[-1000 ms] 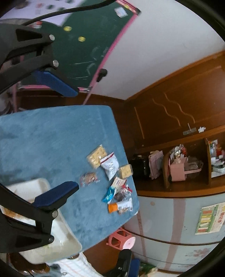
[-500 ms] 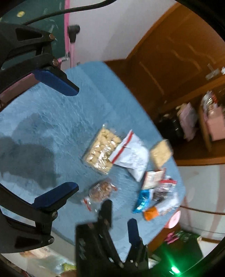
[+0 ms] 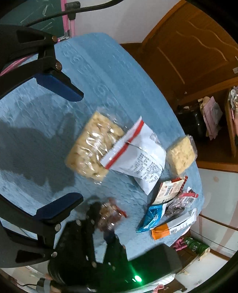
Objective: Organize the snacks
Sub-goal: 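Grasp the puffed-cracker bag with the left tool while the right tool grasps the nut bag, then carry the cracker bag with the left tool while the right tool carries the nut bag over the tray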
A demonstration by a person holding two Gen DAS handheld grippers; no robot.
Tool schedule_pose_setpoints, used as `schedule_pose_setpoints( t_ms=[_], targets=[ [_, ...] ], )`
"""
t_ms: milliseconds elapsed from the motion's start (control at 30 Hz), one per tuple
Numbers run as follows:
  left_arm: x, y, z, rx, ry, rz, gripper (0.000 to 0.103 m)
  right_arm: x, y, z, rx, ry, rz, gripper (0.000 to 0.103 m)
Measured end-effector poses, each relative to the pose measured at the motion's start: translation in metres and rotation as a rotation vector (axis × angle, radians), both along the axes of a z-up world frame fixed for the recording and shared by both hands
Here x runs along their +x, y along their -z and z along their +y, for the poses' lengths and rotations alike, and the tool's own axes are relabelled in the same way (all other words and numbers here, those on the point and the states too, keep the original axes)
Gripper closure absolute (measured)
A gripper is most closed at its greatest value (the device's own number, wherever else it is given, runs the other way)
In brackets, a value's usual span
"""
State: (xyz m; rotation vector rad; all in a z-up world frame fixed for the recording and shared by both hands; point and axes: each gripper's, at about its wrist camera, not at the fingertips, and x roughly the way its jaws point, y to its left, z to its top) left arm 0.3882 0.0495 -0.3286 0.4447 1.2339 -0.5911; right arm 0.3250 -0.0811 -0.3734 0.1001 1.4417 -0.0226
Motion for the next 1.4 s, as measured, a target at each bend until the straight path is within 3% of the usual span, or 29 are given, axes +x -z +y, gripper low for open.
schedule_pose_setpoints(
  t_ms=[167, 433, 633, 700, 900, 1133, 1400],
  targets=[
    [0.005, 0.015, -0.020, 0.050, -0.016, 0.010, 0.004, -0.001, -0.003, -0.032, -0.028, 0.076, -0.033, 0.070],
    [0.022, 0.033, -0.037, 0.075, -0.157, 0.049, 0.004, 0.000, -0.007, -0.064, 0.002, 0.123, -0.061, 0.070],
    [0.024, 0.045, -0.047, 0.166, -0.233, -0.015, 0.004, 0.005, -0.014, -0.074, 0.015, 0.119, -0.070, 0.070],
    [0.022, 0.050, -0.051, 0.196, -0.247, -0.038, 0.008, 0.003, -0.021, -0.076, 0.021, 0.117, -0.073, 0.070],
    [0.001, 0.042, -0.039, 0.166, -0.274, -0.044, 0.023, -0.004, -0.031, -0.070, 0.040, 0.105, -0.088, 0.070],
    [-0.045, 0.006, 0.000, 0.010, -0.324, -0.029, 0.025, -0.027, -0.064, -0.077, 0.082, 0.075, -0.137, 0.070],
    [-0.135, -0.093, 0.017, -0.065, -0.307, -0.146, 0.025, -0.070, -0.125, -0.084, 0.158, 0.029, -0.245, 0.070]
  ],
)
